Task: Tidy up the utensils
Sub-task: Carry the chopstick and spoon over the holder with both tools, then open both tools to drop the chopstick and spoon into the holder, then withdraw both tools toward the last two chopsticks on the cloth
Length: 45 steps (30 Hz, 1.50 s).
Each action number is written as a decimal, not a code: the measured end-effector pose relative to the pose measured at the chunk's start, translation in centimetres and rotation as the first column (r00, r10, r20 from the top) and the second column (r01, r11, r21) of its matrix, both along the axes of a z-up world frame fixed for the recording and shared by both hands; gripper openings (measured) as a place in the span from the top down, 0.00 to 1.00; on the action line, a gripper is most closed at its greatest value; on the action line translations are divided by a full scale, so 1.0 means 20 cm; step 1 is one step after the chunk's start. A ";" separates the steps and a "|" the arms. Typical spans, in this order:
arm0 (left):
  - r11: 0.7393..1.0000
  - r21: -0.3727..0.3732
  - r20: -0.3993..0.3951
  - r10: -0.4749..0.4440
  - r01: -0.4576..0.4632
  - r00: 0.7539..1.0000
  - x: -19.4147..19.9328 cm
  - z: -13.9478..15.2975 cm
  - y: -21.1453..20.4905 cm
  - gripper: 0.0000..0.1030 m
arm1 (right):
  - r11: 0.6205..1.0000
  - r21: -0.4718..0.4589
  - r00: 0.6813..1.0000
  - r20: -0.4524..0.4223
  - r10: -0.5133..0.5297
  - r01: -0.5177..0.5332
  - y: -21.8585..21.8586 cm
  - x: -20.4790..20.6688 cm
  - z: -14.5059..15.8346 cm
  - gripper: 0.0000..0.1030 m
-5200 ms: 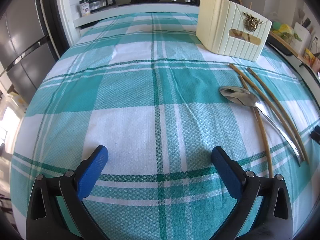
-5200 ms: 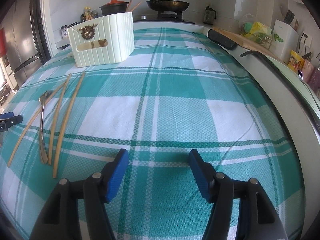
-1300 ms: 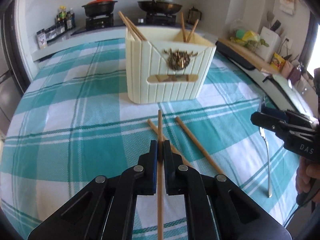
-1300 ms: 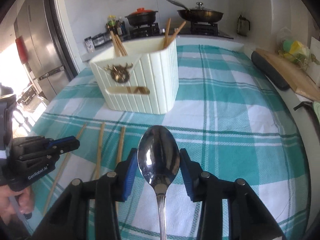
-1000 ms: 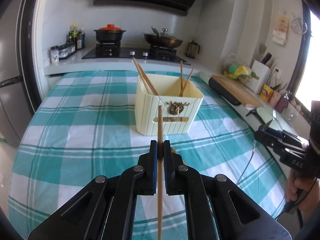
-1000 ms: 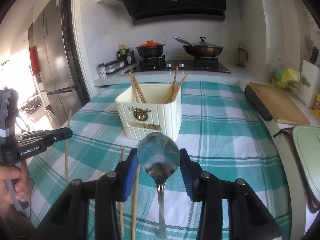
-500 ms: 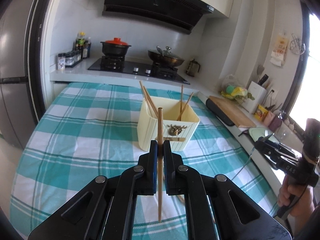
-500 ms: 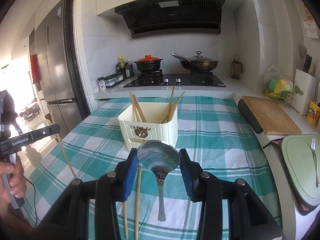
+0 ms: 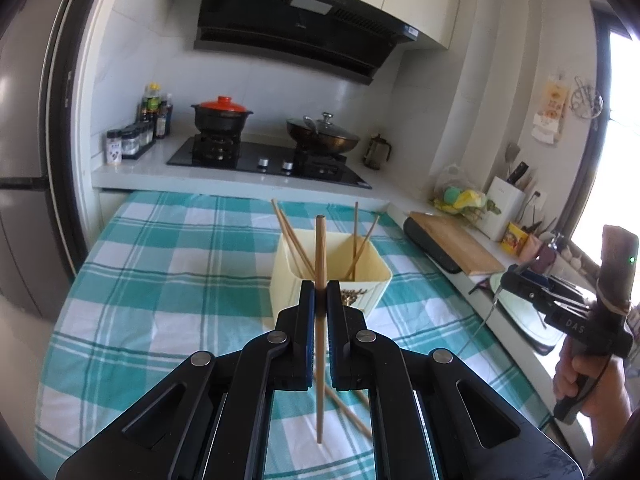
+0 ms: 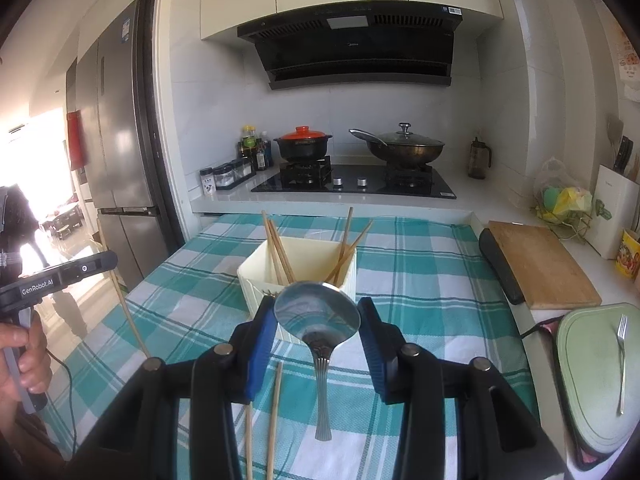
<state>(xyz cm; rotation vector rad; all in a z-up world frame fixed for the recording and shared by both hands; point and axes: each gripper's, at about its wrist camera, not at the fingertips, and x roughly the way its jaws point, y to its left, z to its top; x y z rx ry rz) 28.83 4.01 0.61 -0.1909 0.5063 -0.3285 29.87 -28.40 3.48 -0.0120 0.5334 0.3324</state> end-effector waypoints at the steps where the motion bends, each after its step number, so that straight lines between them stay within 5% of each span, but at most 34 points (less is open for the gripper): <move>1: 1.000 -0.003 0.004 -0.002 0.002 1.000 0.02 0.02 0.00 0.97 | 1.000 -0.003 1.000 0.005 0.003 -0.003 0.00 0.03 0.02 0.60; 17: 0.999 0.041 0.168 -0.007 0.000 0.986 0.55 0.45 -0.14 0.97 | 0.998 0.022 0.993 0.100 0.061 -0.064 0.18 0.58 0.37 0.60; 21: 0.997 0.071 0.138 -0.014 0.005 0.990 0.72 0.38 -0.22 0.97 | 0.996 0.020 0.992 0.086 0.091 -0.093 0.26 0.72 0.33 0.60; 30: 0.995 0.092 -0.098 -0.018 0.028 0.995 1.05 -0.05 -0.29 0.96 | 0.989 0.031 0.974 -0.172 0.147 -0.144 0.40 1.05 -0.11 0.59; 31: 0.995 0.096 -0.131 -0.009 0.021 0.991 1.08 -0.09 -0.29 0.90 | 0.988 0.042 0.965 -0.211 0.156 -0.151 0.41 1.09 -0.16 0.59; 35: 0.995 0.095 -0.180 0.035 -0.018 0.983 1.02 -0.17 -0.21 0.30 | 0.988 0.090 0.950 -0.276 0.149 -0.128 0.38 1.17 -0.29 0.58; 40: 0.985 0.174 -0.199 0.034 0.001 0.979 0.77 -0.22 -0.11 0.16 | 0.992 0.060 0.972 -0.200 0.124 -0.114 0.28 1.00 -0.19 0.46; 45: 0.951 0.294 -0.296 -0.001 0.092 0.955 0.46 -0.37 -0.05 0.16 | 0.989 -0.070 0.977 -0.179 0.118 -0.132 0.16 0.67 -0.18 0.40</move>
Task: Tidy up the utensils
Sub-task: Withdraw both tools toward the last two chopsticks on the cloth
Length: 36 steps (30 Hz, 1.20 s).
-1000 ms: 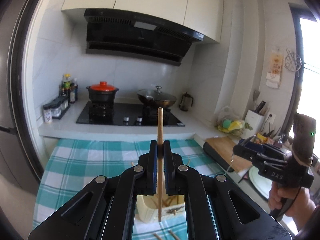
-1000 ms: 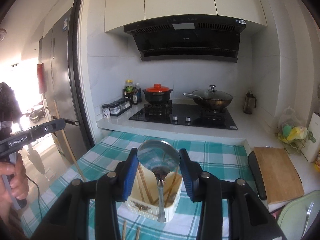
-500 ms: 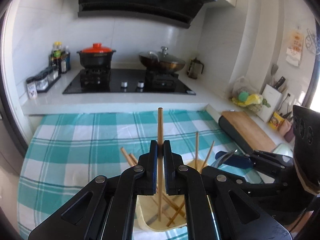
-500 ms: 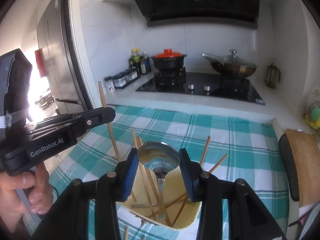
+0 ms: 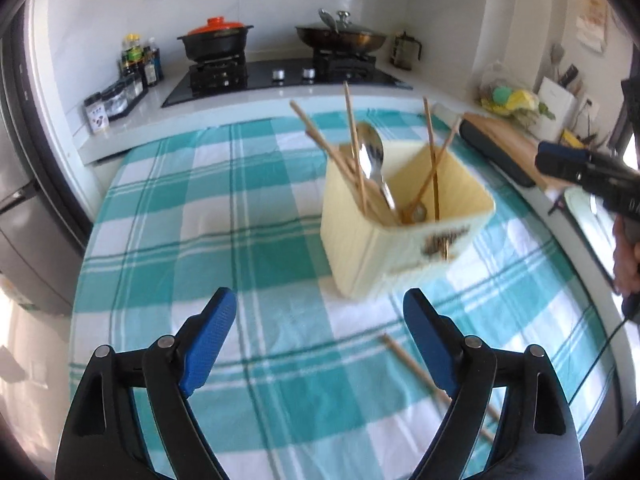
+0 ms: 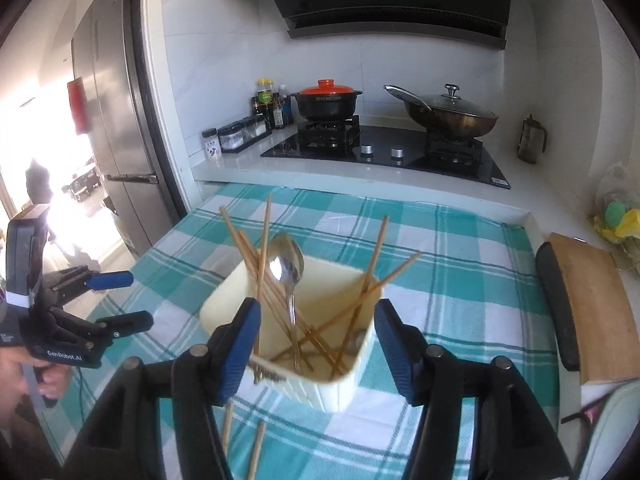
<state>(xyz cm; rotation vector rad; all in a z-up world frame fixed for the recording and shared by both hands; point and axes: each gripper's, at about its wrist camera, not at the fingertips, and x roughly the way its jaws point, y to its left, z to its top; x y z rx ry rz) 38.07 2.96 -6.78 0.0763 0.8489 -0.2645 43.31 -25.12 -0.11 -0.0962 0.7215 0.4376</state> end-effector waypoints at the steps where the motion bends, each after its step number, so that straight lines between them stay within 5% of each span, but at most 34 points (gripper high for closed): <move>1: 1.000 0.020 -0.013 -0.005 0.005 1.000 -0.06 -0.03 0.01 0.16 | 1.000 -0.014 1.000 -0.001 -0.003 0.003 -0.03 -0.07 -0.02 0.40; 7: 0.999 0.003 -0.077 0.043 -0.043 0.996 -0.47 -0.26 -0.01 0.13 | 0.994 -0.081 0.997 -0.013 -0.071 0.070 -0.15 -0.47 -0.22 0.40; 13: 0.989 -0.116 -0.116 0.075 -0.089 0.990 -0.72 -0.43 -0.17 0.13 | 0.982 -0.086 0.982 -0.070 -0.176 0.170 -0.23 -1.01 -0.59 0.40; 18: 0.992 -0.114 -0.118 0.037 -0.050 0.992 -0.72 -0.48 -0.34 0.13 | 0.983 -0.080 0.978 -0.116 -0.176 0.167 -0.24 -1.20 -0.70 0.42; 22: 0.990 -0.127 -0.094 0.046 -0.057 0.995 -0.60 -0.47 -0.46 0.10 | 0.984 -0.073 0.978 -0.123 -0.170 0.161 -0.24 -1.22 -0.70 0.58; 25: 0.993 -0.071 -0.073 0.087 -0.092 0.994 -0.49 -0.51 -0.55 0.09 | 0.984 -0.045 0.979 -0.099 -0.177 0.174 -0.25 -1.23 -0.67 0.59; 29: 0.980 0.154 -0.033 0.134 -0.128 0.990 -0.43 -0.62 -0.65 0.08 | 0.984 -0.022 0.981 -0.072 -0.178 0.177 -0.24 -1.23 -0.63 0.59; 36: 0.983 0.151 -0.040 0.111 -0.104 0.993 -0.51 -0.62 -0.45 0.05 | 0.985 -0.049 0.983 -0.078 -0.167 0.164 -0.27 -1.25 -0.63 0.59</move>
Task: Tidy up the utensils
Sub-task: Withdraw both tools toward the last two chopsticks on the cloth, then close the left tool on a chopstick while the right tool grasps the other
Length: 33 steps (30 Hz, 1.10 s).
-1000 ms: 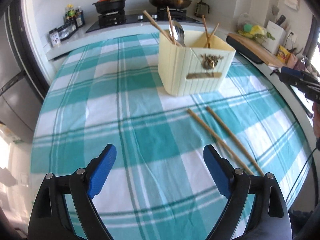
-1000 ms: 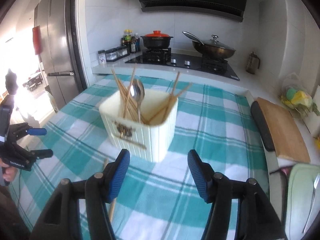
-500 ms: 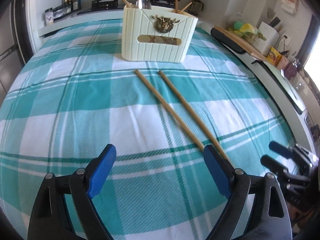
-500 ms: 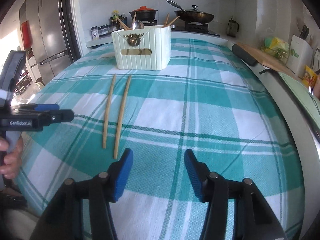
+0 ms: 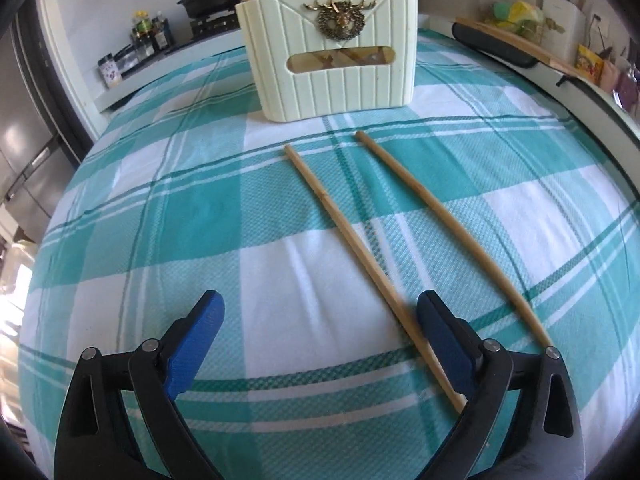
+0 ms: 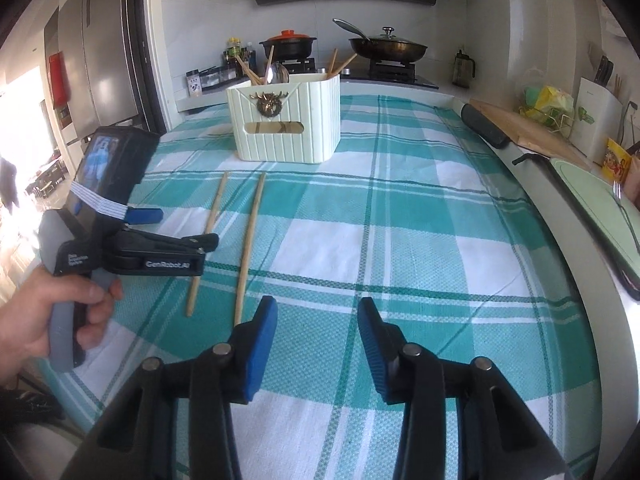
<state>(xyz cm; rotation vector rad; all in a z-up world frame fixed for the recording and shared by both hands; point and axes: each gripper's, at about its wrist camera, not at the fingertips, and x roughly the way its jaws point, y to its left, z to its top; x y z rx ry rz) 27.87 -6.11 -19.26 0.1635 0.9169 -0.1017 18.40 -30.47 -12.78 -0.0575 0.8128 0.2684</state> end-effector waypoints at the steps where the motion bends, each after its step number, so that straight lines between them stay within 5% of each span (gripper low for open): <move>1: 1.000 -0.016 -0.010 -0.004 0.004 1.000 0.00 0.00 0.03 0.05 | 1.000 -0.003 1.000 -0.006 0.005 -0.005 0.00 0.00 -0.01 0.59; 13: 0.994 -0.051 -0.035 -0.100 0.099 0.994 0.10 0.03 0.06 0.07 | 0.991 0.019 0.983 -0.130 0.133 -0.132 0.23 0.28 -0.11 0.59; 18: 0.991 -0.065 -0.070 -0.125 0.120 0.990 0.19 0.02 0.02 0.32 | 0.976 -0.055 0.963 -0.185 0.196 -0.209 0.40 0.46 -0.22 0.59; 19: 0.990 -0.075 -0.063 -0.128 0.123 0.990 0.18 0.02 0.02 0.40 | 0.974 -0.072 0.966 -0.166 0.201 -0.215 0.42 0.46 -0.22 0.63; 21: 0.987 -0.086 -0.044 -0.137 0.132 0.990 0.14 0.02 0.02 0.56 | 0.973 -0.079 0.965 -0.169 0.201 -0.216 0.43 0.46 -0.21 0.93; 23: 0.984 -0.106 -0.031 -0.145 0.141 0.989 0.10 0.02 0.03 0.81 | 0.978 -0.066 0.966 -0.183 0.181 -0.196 0.41 0.45 -0.21 0.93; 25: 0.984 -0.102 -0.029 -0.147 0.143 0.989 0.07 0.03 0.02 0.94 | 0.984 -0.070 0.972 -0.184 0.147 -0.163 0.36 0.42 -0.21 0.93; 33: 0.984 -0.143 -0.083 -0.122 0.109 0.989 -0.09 0.04 0.17 0.94 | 0.990 -0.139 0.971 -0.234 -0.038 0.005 0.03 0.13 -0.18 0.93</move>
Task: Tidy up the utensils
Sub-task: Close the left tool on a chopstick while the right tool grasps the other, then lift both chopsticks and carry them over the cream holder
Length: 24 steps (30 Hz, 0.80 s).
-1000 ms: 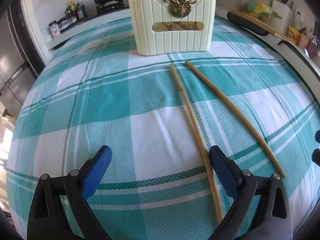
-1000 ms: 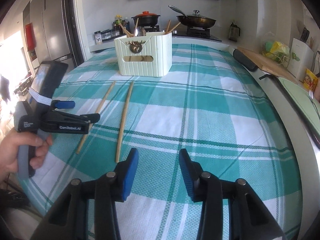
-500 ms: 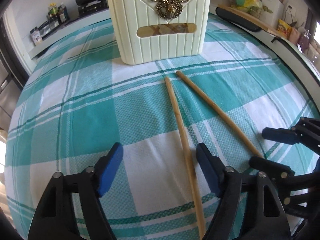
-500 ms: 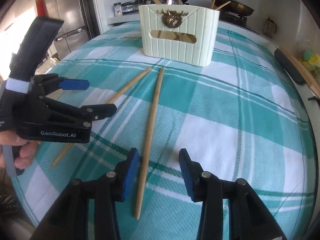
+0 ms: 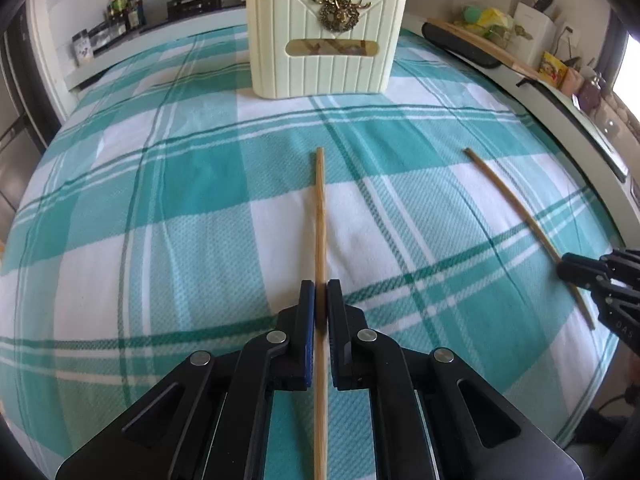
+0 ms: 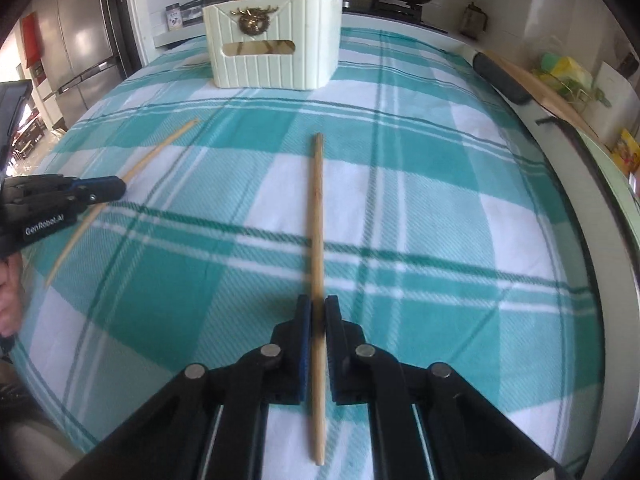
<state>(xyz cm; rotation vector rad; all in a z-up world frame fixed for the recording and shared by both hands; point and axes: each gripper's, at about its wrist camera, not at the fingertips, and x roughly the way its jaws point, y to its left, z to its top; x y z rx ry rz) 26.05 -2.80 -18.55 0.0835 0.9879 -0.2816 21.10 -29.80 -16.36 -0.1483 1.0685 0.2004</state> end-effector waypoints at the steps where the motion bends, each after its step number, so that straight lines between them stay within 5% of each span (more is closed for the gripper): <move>1: 1.000 0.000 -0.013 -0.008 0.008 1.000 0.00 0.00 0.01 0.90 | 1.000 0.000 1.000 0.000 0.000 0.000 0.00 0.00 0.00 0.93; 4: 0.999 -0.020 -0.032 -0.049 0.049 0.998 0.03 0.03 0.02 0.45 | 1.000 0.019 1.000 -0.020 0.011 -0.010 -0.04 -0.02 0.01 0.82; 5: 0.998 -0.028 -0.029 -0.056 0.056 0.998 0.05 0.04 0.02 0.38 | 0.999 0.033 1.000 -0.024 0.013 -0.013 -0.05 -0.02 0.01 0.67; 9: 0.996 -0.020 -0.048 -0.082 0.082 0.995 0.17 0.05 0.02 0.38 | 0.996 0.082 0.999 -0.031 0.035 -0.033 -0.05 0.07 0.05 0.61; 14: 0.993 0.021 -0.110 -0.115 0.118 0.987 0.33 0.00 -0.06 0.55 | 0.993 0.087 0.990 -0.111 0.087 -0.078 0.00 0.24 -0.01 0.60; 17: 0.987 0.075 -0.110 -0.134 0.142 0.985 0.39 0.00 -0.11 0.55 | 0.991 0.078 0.985 -0.123 0.119 -0.110 0.04 0.37 -0.02 0.61; 21: 0.978 0.105 -0.136 -0.166 0.180 0.977 0.48 0.00 -0.18 0.60 | 0.988 0.067 0.977 -0.155 0.147 -0.138 0.10 0.57 -0.03 0.81; 22: 0.977 0.106 -0.135 -0.170 0.185 0.976 0.49 0.00 -0.19 0.72 | 0.989 0.071 0.977 -0.160 0.143 -0.134 0.10 0.62 -0.03 0.88; 23: 0.976 0.104 -0.134 -0.175 0.190 0.975 0.51 0.01 -0.21 0.94 | 0.989 0.071 0.976 -0.165 0.140 -0.130 0.10 0.66 -0.04 0.92; 24: 0.977 0.099 -0.131 -0.176 0.189 0.976 0.52 0.01 -0.21 0.95 | 0.986 0.107 0.974 -0.174 0.142 -0.125 0.10 0.73 -0.05 0.93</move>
